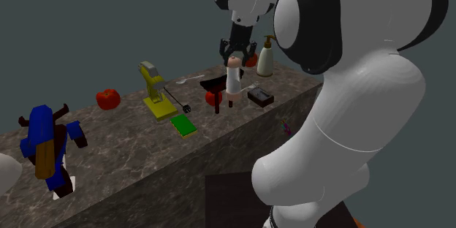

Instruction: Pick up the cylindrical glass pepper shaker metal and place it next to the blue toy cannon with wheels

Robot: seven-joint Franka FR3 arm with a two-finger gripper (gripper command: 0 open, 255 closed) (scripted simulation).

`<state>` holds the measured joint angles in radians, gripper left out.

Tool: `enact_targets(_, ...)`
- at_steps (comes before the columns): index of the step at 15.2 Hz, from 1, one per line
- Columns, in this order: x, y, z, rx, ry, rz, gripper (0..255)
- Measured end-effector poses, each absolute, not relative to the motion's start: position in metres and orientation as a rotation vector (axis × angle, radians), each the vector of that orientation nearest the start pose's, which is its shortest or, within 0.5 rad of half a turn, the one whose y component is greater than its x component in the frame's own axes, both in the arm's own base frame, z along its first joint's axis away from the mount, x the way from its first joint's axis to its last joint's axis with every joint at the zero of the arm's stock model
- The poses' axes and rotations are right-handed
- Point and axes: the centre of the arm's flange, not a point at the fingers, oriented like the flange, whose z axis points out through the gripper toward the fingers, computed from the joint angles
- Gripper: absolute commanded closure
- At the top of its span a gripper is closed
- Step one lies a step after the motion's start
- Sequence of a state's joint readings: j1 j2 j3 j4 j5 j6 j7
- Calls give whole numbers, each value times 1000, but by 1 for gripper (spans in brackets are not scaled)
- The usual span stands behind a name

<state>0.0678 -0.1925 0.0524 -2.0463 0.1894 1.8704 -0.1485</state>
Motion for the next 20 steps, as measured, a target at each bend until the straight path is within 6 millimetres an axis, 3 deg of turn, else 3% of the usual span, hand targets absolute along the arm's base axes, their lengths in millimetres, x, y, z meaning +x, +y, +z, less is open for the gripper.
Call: enact_targets(20,498,75,631,-2953,-316,-28,255)
